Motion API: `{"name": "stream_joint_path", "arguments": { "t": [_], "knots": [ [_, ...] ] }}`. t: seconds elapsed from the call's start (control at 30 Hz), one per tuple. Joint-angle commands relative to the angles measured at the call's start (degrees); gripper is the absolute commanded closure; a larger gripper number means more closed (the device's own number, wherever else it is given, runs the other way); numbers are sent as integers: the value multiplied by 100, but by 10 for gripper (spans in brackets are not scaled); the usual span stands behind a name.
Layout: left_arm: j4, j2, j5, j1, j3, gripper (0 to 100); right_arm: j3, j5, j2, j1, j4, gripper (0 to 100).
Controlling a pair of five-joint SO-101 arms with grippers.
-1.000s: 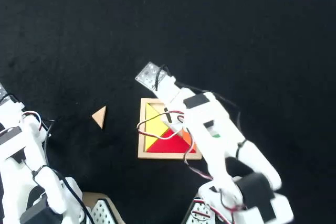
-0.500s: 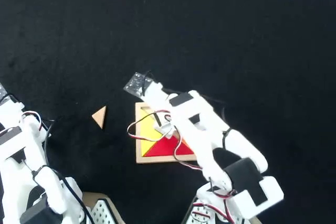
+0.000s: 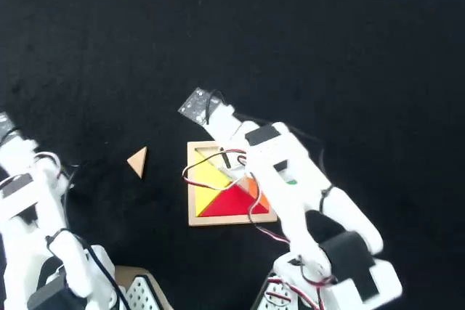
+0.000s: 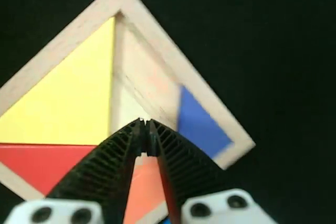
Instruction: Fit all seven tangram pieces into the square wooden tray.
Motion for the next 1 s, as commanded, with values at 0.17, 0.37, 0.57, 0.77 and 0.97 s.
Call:
{"name": "stream_joint_path", "arguments": {
  "t": [0.17, 0.37, 0.57, 0.77, 0.97],
  "knots": [
    [1644, -9, -791, 2299, -1508, 756, 251, -1099, -1376, 1495, -149, 987],
    [2646, 360, -132, 3433, -2791, 769, 611, -1116, -1367, 1705, -598, 987],
    [2734, 1073, -422, 3785, -3064, 764, 611, -1090, -1068, 1697, -826, 987],
    [2549, 1547, -756, 3521, -3046, 748, 576, -1081, -892, 1688, -844, 987],
    [2092, 2286, -809, 3336, -3046, 705, 497, -1081, -848, 1705, -844, 987]
  ]
}}
